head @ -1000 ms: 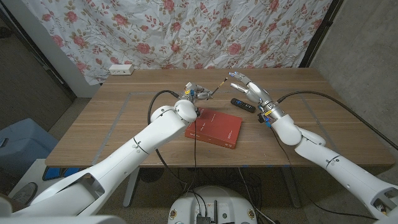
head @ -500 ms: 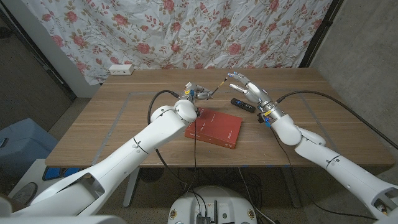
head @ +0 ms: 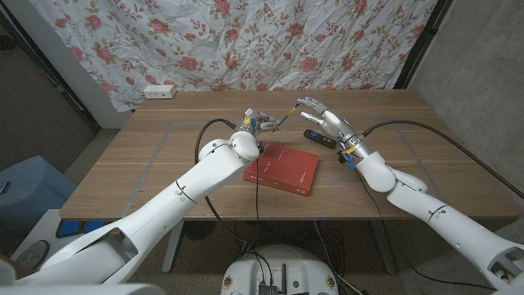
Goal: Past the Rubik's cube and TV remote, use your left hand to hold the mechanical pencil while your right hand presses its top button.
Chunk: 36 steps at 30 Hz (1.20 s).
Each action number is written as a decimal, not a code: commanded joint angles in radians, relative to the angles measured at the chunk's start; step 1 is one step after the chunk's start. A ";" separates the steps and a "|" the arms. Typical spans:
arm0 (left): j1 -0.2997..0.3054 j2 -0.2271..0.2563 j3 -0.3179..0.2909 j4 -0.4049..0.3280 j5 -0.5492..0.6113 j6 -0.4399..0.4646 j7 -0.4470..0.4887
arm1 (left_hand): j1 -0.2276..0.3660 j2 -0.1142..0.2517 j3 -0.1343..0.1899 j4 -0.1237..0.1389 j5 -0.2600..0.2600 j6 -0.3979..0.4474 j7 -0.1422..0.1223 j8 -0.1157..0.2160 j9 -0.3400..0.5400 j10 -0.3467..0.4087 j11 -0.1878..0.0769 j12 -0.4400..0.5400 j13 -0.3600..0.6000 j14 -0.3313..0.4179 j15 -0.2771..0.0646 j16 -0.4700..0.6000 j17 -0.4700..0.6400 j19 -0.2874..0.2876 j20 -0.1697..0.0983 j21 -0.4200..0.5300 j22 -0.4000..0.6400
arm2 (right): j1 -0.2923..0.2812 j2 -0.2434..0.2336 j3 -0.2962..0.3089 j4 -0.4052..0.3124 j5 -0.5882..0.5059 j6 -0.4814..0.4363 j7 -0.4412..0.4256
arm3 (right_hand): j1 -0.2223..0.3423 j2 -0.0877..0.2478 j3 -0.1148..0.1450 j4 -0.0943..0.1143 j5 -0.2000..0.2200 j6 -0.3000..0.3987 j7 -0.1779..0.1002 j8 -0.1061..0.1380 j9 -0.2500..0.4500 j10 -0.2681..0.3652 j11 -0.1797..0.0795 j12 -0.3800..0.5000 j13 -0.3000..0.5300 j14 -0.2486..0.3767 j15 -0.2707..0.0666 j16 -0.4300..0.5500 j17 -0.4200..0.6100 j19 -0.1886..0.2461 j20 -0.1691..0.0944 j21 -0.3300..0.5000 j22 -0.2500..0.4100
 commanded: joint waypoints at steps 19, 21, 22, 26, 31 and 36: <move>-0.003 0.001 0.004 0.008 0.006 -0.011 -0.005 | 0.007 0.009 -0.005 0.002 0.006 0.008 -0.002 0.005 0.005 0.016 -0.011 0.006 0.005 0.000 -0.153 -0.002 0.002 0.000 -0.028 0.001 0.006 | 0.014 0.014 -0.010 0.029 0.026 0.035 0.027 | -0.004 0.005 0.004 0.007 0.002 0.020 -0.003 0.000 0.003 0.002 -0.017 0.004 0.001 -0.003 -0.005 0.003 0.002 0.004 -0.005 0.003 0.003; -0.003 0.002 0.005 0.009 0.007 -0.014 -0.007 | 0.007 0.010 -0.005 0.002 0.006 0.008 -0.002 0.004 0.005 0.016 -0.011 0.006 0.005 0.000 -0.153 -0.002 0.002 0.000 -0.028 0.001 0.006 | 0.015 0.017 -0.010 0.032 0.028 0.037 0.026 | -0.004 0.005 0.004 0.007 0.002 0.021 -0.003 0.001 0.003 0.003 -0.018 0.004 0.001 -0.003 -0.005 0.003 0.003 0.004 -0.005 0.003 0.003; -0.003 0.001 0.005 0.009 0.006 -0.013 -0.006 | 0.007 0.009 -0.005 0.002 0.006 0.008 -0.002 0.005 0.005 0.016 -0.011 0.006 0.005 0.000 -0.152 -0.002 0.002 0.000 -0.028 0.001 0.006 | 0.015 0.018 -0.010 0.033 0.029 0.037 0.027 | -0.004 0.005 0.004 0.007 0.002 0.022 -0.003 0.001 0.003 0.002 -0.018 0.004 0.001 -0.003 -0.005 0.003 0.003 0.005 -0.005 0.003 0.003; -0.004 0.001 0.005 0.011 0.007 -0.014 -0.008 | 0.007 0.010 -0.006 0.003 0.006 0.008 0.000 0.004 0.005 0.016 -0.011 0.006 0.005 0.000 -0.152 -0.002 0.002 0.000 -0.029 0.001 0.006 | 0.017 0.020 -0.009 0.038 0.026 0.045 0.024 | -0.004 0.005 0.004 0.007 0.003 0.023 -0.003 0.001 0.003 0.002 -0.019 0.004 0.001 -0.003 -0.005 0.003 0.003 0.005 -0.005 0.003 0.003; -0.004 0.001 0.005 0.011 0.006 -0.015 -0.010 | 0.007 0.010 -0.007 0.003 0.006 0.008 0.000 0.005 0.005 0.017 -0.011 0.006 0.005 0.000 -0.152 -0.002 0.001 -0.001 -0.028 0.001 0.006 | 0.019 0.023 -0.006 0.038 0.025 0.052 0.019 | -0.004 0.005 0.004 0.007 0.003 0.025 -0.003 0.001 0.003 0.003 -0.018 0.005 0.001 -0.003 -0.006 0.003 0.003 0.005 -0.005 0.003 0.003; -0.002 0.002 0.006 0.009 0.008 -0.018 -0.010 | 0.008 0.010 -0.007 0.002 0.006 0.008 0.000 0.004 0.005 0.015 -0.011 0.006 0.005 0.000 -0.153 -0.002 0.001 -0.001 -0.029 0.001 0.006 | 0.018 0.024 0.003 0.033 0.026 0.063 0.012 | -0.004 0.005 0.004 0.007 0.003 0.026 -0.003 0.000 0.003 0.004 -0.018 0.005 0.001 -0.002 -0.006 0.004 0.003 0.005 -0.005 0.003 0.003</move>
